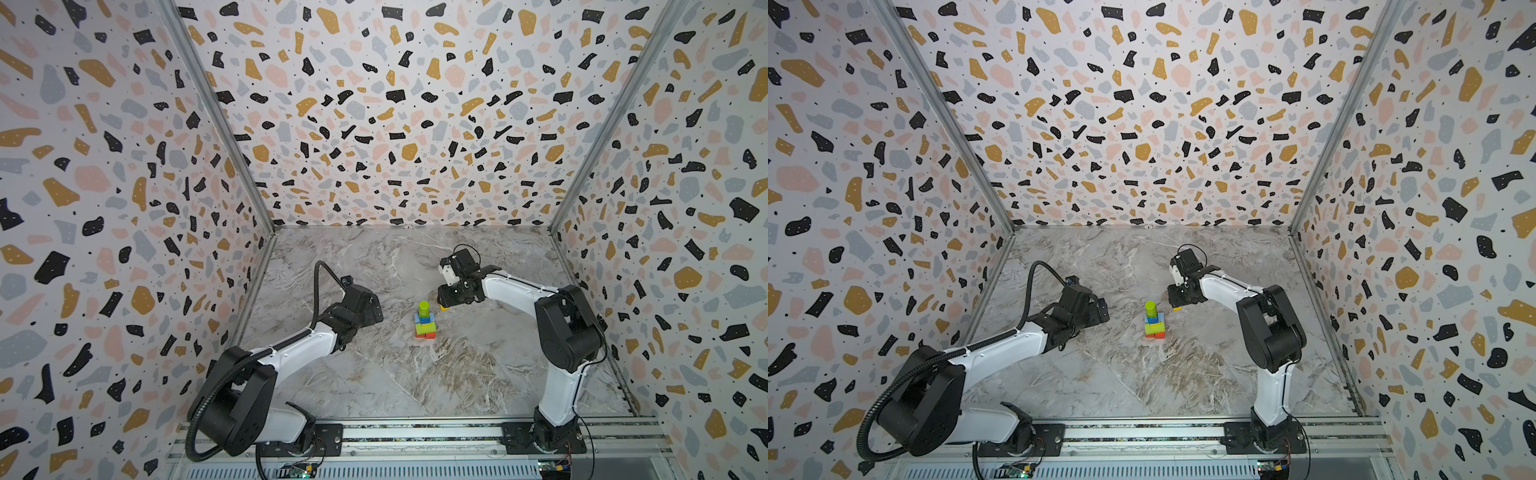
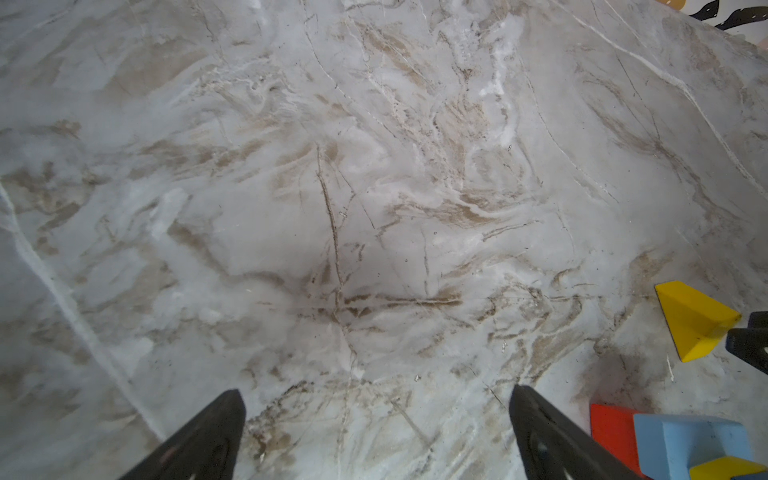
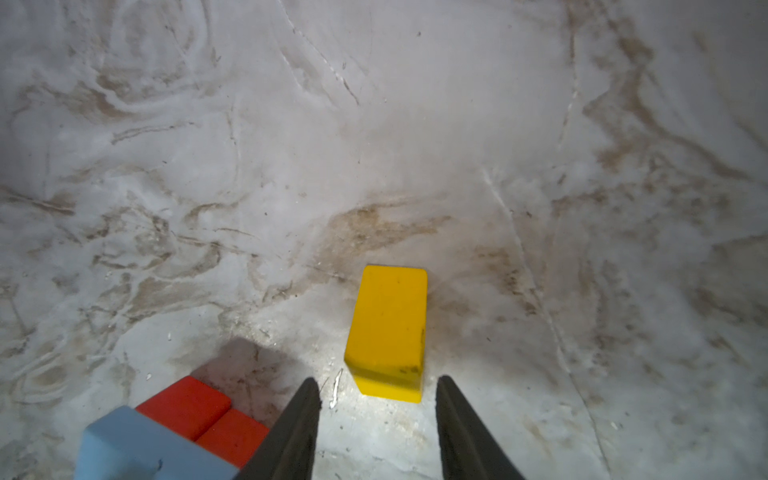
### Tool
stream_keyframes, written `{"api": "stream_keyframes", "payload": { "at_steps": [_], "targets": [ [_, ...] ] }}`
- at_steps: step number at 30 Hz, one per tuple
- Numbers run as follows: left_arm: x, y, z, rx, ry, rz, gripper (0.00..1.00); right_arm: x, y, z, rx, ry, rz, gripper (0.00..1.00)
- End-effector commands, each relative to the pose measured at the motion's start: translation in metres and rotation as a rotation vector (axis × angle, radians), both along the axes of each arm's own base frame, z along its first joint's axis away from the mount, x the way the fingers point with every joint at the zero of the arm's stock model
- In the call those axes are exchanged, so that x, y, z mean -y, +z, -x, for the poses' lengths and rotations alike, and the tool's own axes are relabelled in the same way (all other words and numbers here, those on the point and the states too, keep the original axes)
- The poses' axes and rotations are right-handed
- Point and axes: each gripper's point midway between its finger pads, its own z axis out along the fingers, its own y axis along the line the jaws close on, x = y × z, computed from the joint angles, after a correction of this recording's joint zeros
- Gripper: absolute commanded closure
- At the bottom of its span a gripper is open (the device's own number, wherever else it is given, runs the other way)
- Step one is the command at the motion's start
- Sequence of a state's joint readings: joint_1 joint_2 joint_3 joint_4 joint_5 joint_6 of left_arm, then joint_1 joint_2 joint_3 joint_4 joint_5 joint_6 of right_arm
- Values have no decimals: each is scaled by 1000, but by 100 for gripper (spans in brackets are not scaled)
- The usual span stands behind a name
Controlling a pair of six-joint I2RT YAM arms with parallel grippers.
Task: Build the wood block tower
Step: 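Lower the right gripper onto the yellow block and close on it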
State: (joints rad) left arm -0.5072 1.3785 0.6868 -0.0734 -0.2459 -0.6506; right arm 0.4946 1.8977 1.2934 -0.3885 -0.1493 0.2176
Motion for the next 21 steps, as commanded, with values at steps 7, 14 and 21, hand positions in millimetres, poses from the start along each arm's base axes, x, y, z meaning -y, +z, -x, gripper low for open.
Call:
{"api": "stream_keyframes", "payload": {
  "at_steps": [7,14,21],
  "targets": [
    [2,3,-2,25,-8,3,0,-4,2,-9,6,8,-2,54],
    [2,2,-3,22,-9,-3,0,-5,3,-12,11,8,-2,61],
    [1,4,-2,25,-10,-7,0,-6,6,-12,10,8,-11,70]
  ]
}}
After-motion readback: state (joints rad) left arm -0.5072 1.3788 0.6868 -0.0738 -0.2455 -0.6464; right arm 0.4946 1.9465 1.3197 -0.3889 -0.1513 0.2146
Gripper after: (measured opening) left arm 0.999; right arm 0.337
